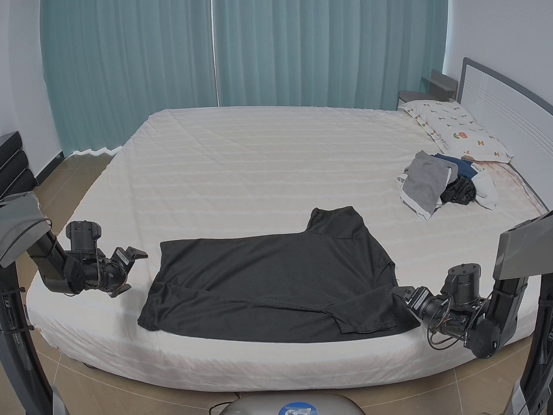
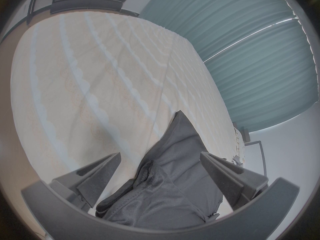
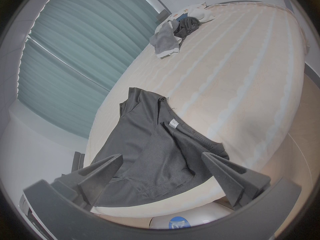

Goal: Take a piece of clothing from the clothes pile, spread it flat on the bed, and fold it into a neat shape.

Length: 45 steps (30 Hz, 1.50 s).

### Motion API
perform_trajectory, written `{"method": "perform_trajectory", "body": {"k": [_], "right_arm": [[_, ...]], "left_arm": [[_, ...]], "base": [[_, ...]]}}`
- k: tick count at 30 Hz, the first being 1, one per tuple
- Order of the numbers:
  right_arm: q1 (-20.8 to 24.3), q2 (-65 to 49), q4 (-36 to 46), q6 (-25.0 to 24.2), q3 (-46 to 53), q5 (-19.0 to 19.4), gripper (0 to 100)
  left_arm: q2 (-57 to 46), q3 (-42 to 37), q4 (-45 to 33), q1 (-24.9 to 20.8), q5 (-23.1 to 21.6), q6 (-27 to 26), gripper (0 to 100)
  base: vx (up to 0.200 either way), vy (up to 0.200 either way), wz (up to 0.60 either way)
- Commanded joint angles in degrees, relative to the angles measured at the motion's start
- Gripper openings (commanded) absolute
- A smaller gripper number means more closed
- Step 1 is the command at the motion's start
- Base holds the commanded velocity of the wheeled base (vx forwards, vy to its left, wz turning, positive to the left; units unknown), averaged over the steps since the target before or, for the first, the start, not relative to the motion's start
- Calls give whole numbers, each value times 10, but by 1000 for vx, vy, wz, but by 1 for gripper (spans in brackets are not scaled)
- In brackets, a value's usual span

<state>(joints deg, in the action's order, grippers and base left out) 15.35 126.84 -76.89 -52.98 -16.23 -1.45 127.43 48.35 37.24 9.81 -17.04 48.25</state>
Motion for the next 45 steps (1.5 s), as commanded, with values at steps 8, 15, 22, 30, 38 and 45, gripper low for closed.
{"method": "perform_trajectory", "body": {"k": [8,15,22,30,38,45], "right_arm": [[-13,-11,0,-4,11,20,100],[-12,-12,0,-5,17,29,100],[-12,-11,0,-5,19,30,100],[-12,-12,0,-4,19,30,100],[-12,-12,0,-4,17,29,100],[-12,-11,0,-4,15,29,100]], "left_arm": [[-4,5,-2,-4,31,21,100],[1,10,-7,-11,35,18,100],[-1,8,-8,-16,36,15,100],[0,1,-5,-16,32,6,100],[2,10,-2,-18,33,6,100],[0,10,-3,-30,50,11,100]], "base": [[100,0,0],[57,0,0],[0,0,0],[0,200,0],[0,25,0],[0,0,0]]}}
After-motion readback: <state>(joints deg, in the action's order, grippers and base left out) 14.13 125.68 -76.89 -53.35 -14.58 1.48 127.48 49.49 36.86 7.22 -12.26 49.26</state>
